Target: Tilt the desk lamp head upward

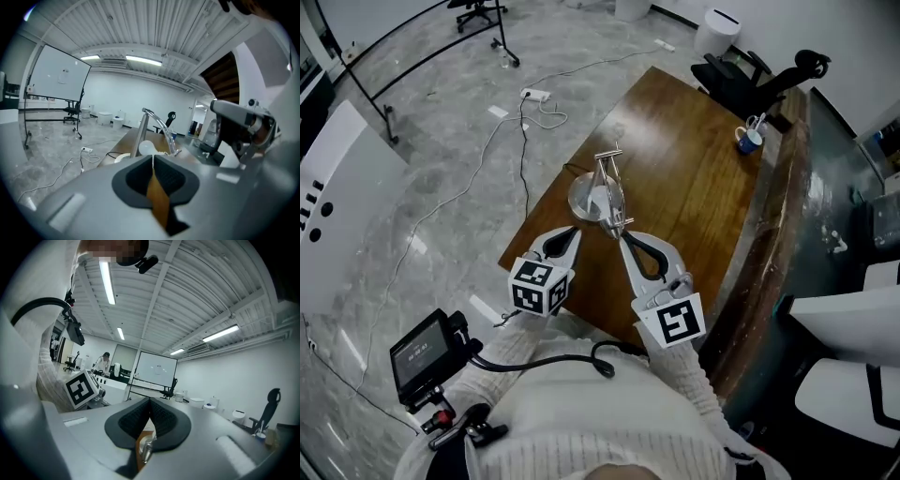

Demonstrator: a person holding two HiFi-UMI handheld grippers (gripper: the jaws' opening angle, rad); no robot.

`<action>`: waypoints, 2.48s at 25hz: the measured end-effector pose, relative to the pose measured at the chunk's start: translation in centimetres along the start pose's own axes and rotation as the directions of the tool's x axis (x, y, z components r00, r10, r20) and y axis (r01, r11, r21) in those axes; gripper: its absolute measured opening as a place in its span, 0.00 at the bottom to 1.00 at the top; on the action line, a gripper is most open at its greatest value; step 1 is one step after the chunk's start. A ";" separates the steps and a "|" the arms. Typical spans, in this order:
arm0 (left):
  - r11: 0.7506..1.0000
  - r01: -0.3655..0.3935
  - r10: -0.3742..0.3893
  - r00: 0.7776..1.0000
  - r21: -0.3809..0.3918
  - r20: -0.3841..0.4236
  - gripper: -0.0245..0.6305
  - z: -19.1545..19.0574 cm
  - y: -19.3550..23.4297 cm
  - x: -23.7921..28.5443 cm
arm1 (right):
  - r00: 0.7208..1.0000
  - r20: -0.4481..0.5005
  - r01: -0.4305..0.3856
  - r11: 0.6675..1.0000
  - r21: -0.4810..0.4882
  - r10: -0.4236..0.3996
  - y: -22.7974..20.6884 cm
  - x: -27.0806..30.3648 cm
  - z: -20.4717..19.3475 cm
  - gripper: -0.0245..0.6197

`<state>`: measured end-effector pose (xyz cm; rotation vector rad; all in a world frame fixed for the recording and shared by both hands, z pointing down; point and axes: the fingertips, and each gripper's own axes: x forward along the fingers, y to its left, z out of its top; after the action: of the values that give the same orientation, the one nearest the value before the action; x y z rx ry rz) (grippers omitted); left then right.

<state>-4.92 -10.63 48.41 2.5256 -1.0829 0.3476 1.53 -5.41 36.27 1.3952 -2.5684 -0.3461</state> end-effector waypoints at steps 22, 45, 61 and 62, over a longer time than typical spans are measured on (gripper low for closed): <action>0.970 0.031 -0.011 0.997 0.239 -0.083 0.26 -3.0 5.5 14.3 | 0.923 -0.223 -0.377 0.619 -0.689 0.314 -7.3 6.0 -8.7 0.11; 0.922 0.273 -0.252 0.961 0.276 -0.111 0.32 -1.4 4.7 14.4 | 0.858 -0.123 -0.133 -0.016 -0.991 0.499 -0.6 9.1 -8.7 0.41; 0.907 0.287 -0.266 0.958 0.308 -0.107 0.32 -1.7 4.7 14.0 | 0.793 -0.209 -0.391 0.214 -0.895 0.573 1.5 9.5 -7.5 0.42; 0.906 0.288 -0.267 0.958 0.311 -0.108 0.32 -1.8 4.7 14.0 | 0.786 -0.209 -0.413 0.242 -0.878 0.582 1.6 9.5 -7.2 0.42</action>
<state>0.93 -21.82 56.22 2.8862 -0.6692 0.5596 -2.76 -13.36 44.22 0.0866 -2.0676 -1.4806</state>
